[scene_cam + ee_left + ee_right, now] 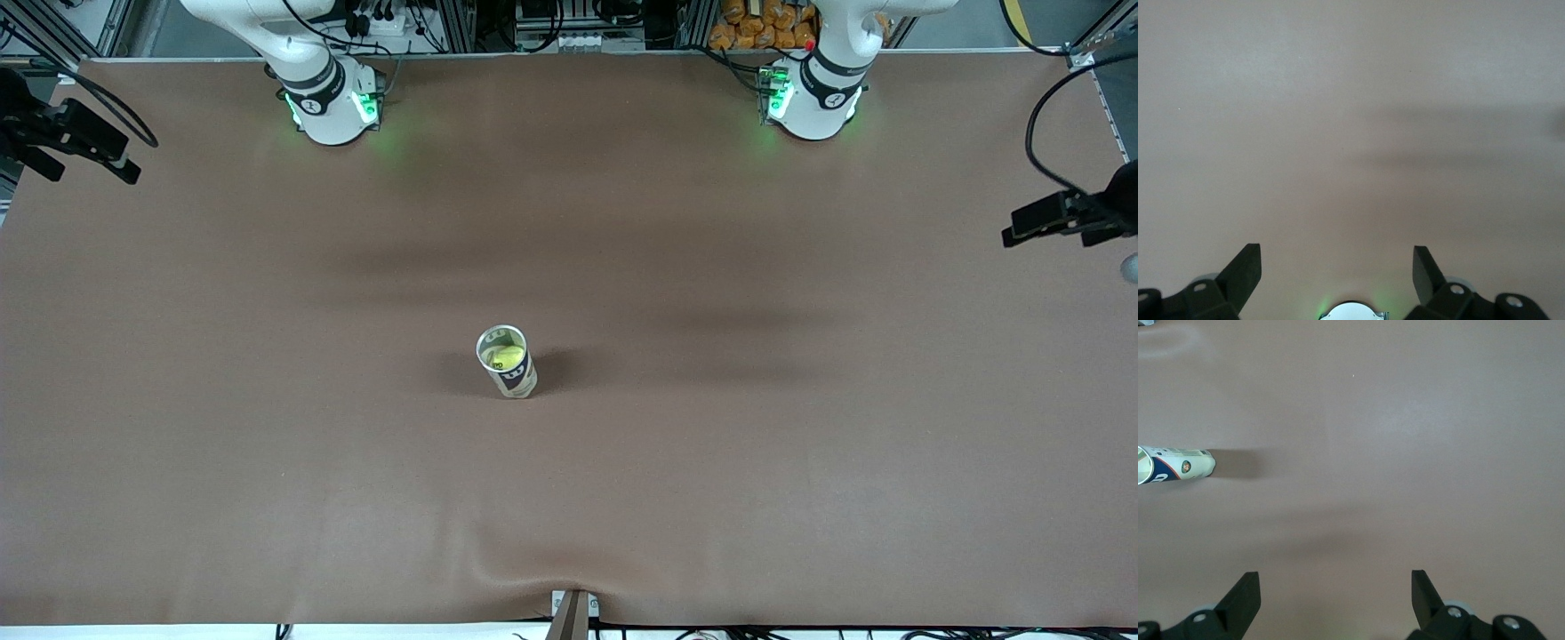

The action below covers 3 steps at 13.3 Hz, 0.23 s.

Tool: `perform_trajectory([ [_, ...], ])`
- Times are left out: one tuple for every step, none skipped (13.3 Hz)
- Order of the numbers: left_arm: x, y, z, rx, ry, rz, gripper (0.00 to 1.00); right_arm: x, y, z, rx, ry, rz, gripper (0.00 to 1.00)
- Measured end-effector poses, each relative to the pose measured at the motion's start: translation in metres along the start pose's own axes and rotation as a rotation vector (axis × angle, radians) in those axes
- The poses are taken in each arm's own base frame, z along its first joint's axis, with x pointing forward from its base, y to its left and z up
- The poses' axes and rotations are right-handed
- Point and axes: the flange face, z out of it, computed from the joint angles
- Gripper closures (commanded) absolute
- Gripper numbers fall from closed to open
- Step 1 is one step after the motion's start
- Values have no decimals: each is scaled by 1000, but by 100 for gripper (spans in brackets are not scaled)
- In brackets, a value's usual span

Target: Insert tennis ball vertically with right arm

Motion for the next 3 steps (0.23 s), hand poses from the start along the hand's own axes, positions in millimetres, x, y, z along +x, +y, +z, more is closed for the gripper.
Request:
perform_trajectory([
  [-5,-2,-6,-2,6,-2,0,0,1,0,0,-4,1,0],
  [-9,-2,-8,4,4,-1,0,-2,2,1,-1,-14,2,0],
  [-11,-1,-9,27,-5,2,0,-4,2,0,-1,-20,2,0],
])
